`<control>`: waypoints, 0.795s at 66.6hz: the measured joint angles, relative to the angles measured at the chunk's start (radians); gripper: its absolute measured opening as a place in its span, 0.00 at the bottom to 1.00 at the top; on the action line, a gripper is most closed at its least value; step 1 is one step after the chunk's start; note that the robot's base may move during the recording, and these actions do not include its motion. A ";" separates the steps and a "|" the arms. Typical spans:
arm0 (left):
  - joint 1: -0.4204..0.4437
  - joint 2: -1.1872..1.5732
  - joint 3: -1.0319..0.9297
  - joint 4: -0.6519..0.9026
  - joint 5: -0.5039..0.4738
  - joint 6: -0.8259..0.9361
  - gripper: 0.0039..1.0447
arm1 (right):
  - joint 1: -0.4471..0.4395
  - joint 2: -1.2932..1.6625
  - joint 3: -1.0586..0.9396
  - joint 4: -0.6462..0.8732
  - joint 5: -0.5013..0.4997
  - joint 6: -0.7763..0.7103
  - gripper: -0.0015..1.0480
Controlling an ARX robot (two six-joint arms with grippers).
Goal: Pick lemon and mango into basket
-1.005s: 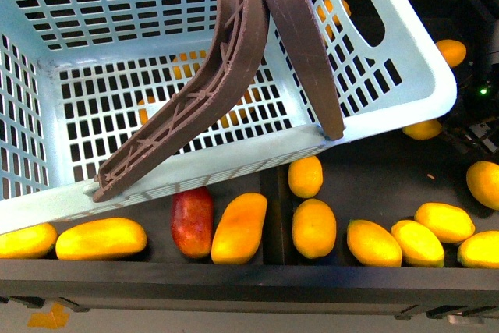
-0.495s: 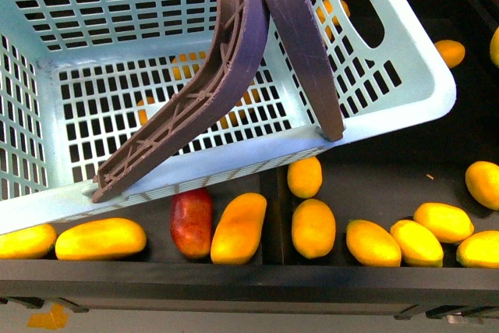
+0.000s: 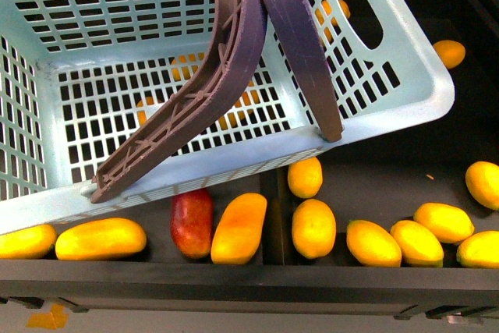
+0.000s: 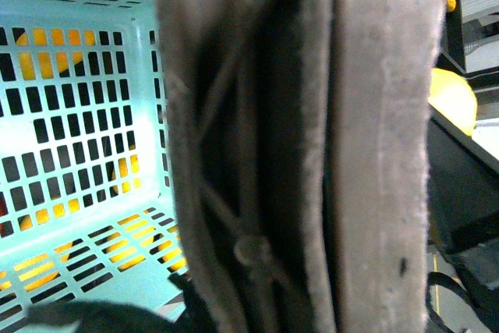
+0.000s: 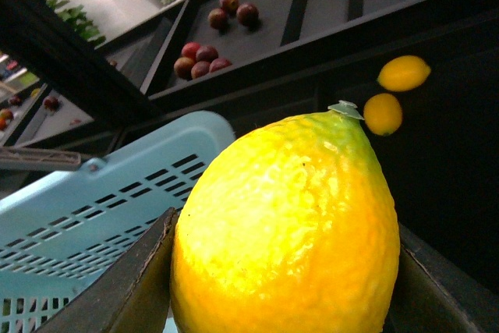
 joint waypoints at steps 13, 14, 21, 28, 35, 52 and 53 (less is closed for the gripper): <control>0.000 0.000 0.000 0.000 0.000 0.000 0.13 | 0.119 0.094 0.048 0.017 0.053 0.002 0.60; 0.000 0.000 0.000 0.000 0.000 0.000 0.13 | 0.130 0.102 0.051 0.015 0.057 0.001 0.60; 0.000 0.000 0.000 0.000 0.001 0.000 0.13 | 0.174 0.134 0.059 -0.005 0.087 -0.005 0.63; 0.001 0.000 0.000 0.000 -0.003 -0.001 0.13 | 0.193 0.156 0.060 -0.015 0.116 -0.003 0.82; 0.001 0.000 0.000 0.000 -0.003 0.000 0.13 | 0.191 0.154 0.060 -0.014 0.142 0.010 0.93; 0.001 0.001 0.000 -0.004 -0.003 0.001 0.13 | 0.098 0.013 -0.023 0.024 0.305 0.023 0.92; 0.001 0.001 0.000 -0.004 -0.003 0.000 0.13 | 0.092 0.002 -0.029 0.023 0.311 0.022 0.92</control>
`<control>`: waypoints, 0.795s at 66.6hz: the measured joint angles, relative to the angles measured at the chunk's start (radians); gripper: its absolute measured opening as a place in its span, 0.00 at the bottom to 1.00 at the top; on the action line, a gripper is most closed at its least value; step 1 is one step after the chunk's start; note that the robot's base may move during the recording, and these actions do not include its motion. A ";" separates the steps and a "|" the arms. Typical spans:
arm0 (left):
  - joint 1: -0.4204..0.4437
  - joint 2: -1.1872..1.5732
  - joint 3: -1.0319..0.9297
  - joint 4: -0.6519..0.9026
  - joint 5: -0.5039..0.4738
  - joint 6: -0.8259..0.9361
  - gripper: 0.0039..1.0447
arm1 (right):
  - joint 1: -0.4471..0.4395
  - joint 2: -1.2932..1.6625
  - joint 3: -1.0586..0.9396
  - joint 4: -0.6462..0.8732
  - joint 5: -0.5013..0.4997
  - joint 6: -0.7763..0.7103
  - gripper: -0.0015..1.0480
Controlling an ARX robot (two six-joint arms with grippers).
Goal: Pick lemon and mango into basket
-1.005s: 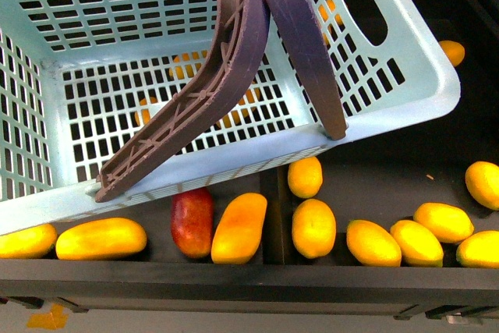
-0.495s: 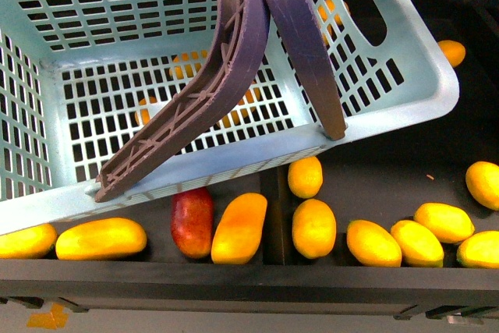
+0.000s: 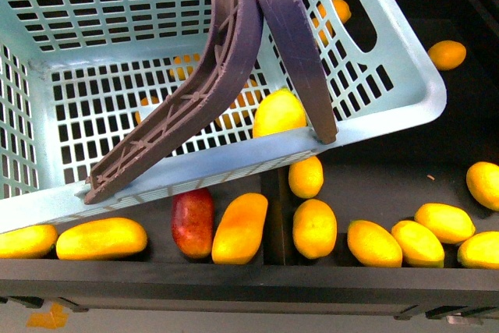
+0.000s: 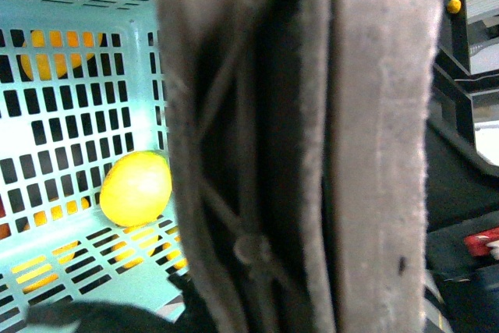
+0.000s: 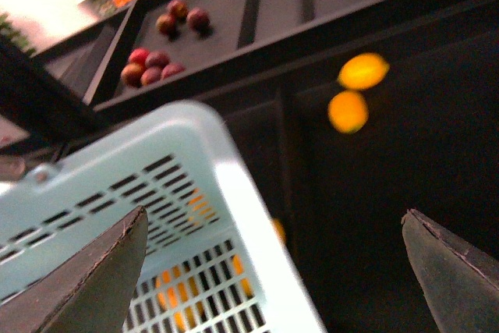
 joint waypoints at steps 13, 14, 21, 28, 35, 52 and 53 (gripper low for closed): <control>0.000 0.000 0.000 0.000 0.004 0.000 0.13 | -0.156 -0.243 -0.252 0.249 0.002 -0.314 0.67; 0.000 0.000 0.000 0.000 0.004 0.000 0.13 | -0.167 -0.267 -0.278 0.259 -0.002 -0.340 0.63; -0.002 0.000 0.000 0.000 0.003 0.000 0.13 | -0.199 -0.347 -0.396 0.289 -0.043 -0.425 0.45; -0.003 0.000 0.000 0.000 0.006 -0.001 0.13 | -0.225 -0.401 -0.490 0.299 -0.073 -0.451 0.27; -0.001 0.000 0.000 0.000 0.001 0.000 0.13 | -0.245 -0.461 -0.549 0.303 -0.092 -0.462 0.10; -0.001 0.000 0.000 0.000 0.003 0.000 0.13 | -0.290 -0.613 -0.671 0.276 -0.132 -0.472 0.02; -0.001 0.000 0.000 0.000 0.003 0.000 0.13 | -0.291 -0.619 -0.675 0.274 -0.134 -0.472 0.02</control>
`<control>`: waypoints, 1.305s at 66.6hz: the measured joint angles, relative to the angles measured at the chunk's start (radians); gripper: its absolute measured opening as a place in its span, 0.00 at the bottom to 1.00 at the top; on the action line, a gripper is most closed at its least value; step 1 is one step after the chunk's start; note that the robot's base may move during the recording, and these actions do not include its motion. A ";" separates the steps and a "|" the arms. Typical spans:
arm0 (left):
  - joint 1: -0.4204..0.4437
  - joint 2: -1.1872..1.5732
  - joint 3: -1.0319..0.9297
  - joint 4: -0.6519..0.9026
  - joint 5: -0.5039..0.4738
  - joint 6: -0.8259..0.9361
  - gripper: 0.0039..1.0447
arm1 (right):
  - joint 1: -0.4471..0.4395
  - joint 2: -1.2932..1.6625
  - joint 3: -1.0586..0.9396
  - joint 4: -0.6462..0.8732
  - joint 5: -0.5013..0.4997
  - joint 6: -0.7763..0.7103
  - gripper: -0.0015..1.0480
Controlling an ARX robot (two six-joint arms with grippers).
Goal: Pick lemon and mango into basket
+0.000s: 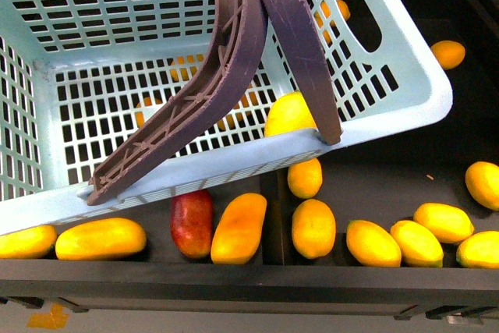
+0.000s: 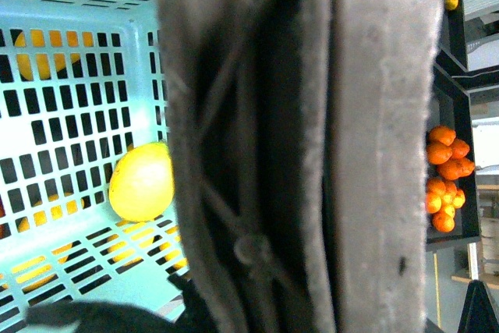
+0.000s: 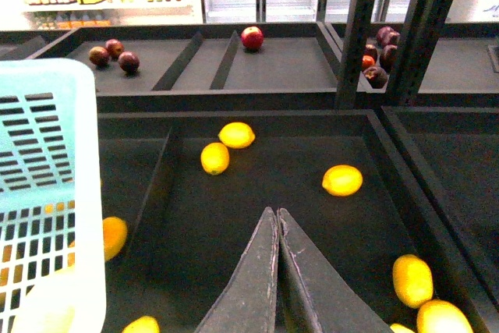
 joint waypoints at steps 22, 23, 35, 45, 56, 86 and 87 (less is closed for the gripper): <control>0.000 0.000 0.000 0.000 0.000 0.000 0.13 | -0.006 -0.030 -0.015 -0.006 -0.004 -0.002 0.55; 0.000 0.000 0.000 0.000 0.000 0.000 0.13 | -0.006 -0.030 -0.015 -0.006 -0.004 -0.001 0.57; 0.000 0.000 0.000 0.000 0.000 -0.001 0.13 | -0.006 -0.031 -0.015 -0.006 -0.004 -0.001 0.86; -0.014 0.000 0.001 0.000 0.016 0.000 0.13 | -0.011 -0.032 -0.015 -0.006 -0.001 -0.001 0.91; -0.010 0.000 0.002 0.000 0.014 -0.004 0.13 | -0.010 -0.033 -0.015 -0.006 -0.004 -0.001 0.92; 0.000 0.000 0.003 -0.001 0.001 0.003 0.13 | -0.010 -0.032 -0.020 -0.008 -0.005 -0.001 0.92; 0.000 0.000 0.003 -0.001 0.002 0.003 0.13 | -0.011 -0.032 -0.020 -0.008 -0.005 -0.001 0.92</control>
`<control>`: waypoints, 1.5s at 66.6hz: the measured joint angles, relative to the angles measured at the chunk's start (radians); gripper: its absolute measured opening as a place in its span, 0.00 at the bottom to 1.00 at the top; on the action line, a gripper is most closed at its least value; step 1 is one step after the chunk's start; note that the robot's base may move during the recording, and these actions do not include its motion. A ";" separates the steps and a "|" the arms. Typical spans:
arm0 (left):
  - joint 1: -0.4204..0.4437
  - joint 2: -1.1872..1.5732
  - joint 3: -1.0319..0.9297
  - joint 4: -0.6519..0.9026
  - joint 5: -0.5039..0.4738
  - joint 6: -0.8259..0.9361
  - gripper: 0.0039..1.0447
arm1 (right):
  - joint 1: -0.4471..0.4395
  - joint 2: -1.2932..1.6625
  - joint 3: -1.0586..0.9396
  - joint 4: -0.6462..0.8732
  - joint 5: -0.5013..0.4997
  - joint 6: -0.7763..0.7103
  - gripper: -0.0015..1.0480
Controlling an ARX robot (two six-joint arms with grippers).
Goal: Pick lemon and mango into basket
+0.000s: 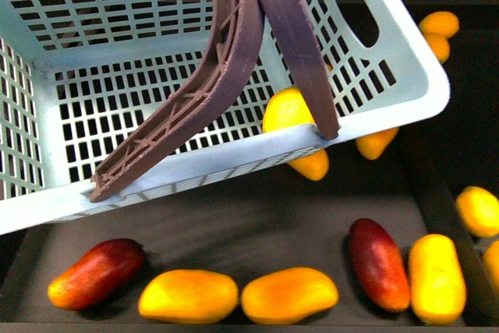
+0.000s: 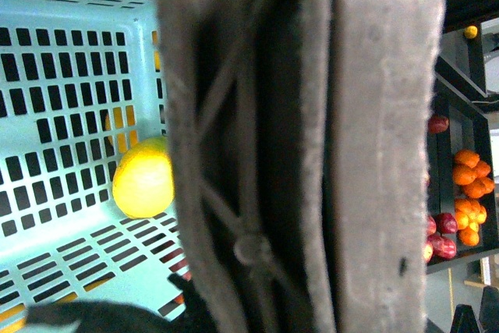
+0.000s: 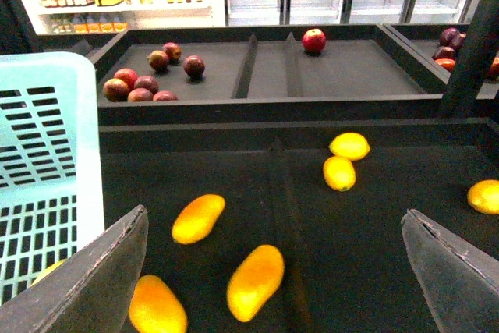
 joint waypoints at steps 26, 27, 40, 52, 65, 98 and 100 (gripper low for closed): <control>0.016 0.000 0.001 0.000 -0.019 -0.003 0.13 | 0.002 -0.001 0.000 0.000 -0.012 -0.001 0.92; 0.016 -0.001 0.001 0.000 -0.021 -0.002 0.13 | 0.002 -0.001 0.000 0.000 -0.011 -0.001 0.92; 0.013 -0.001 0.001 -0.001 -0.018 0.003 0.13 | 0.004 0.101 0.249 -0.621 0.347 0.322 0.92; 0.000 -0.001 0.001 -0.001 0.012 -0.003 0.13 | -0.201 0.499 0.443 -0.728 0.191 0.580 0.92; -0.004 -0.001 0.001 -0.001 0.007 -0.005 0.13 | -0.316 0.916 0.679 -0.597 0.112 0.617 0.92; 0.001 -0.001 0.001 -0.001 0.003 -0.002 0.13 | -0.356 1.426 1.225 -0.711 0.018 0.554 0.92; 0.001 -0.001 0.001 -0.001 0.003 -0.002 0.13 | -0.358 1.451 1.253 -0.727 0.018 0.547 0.92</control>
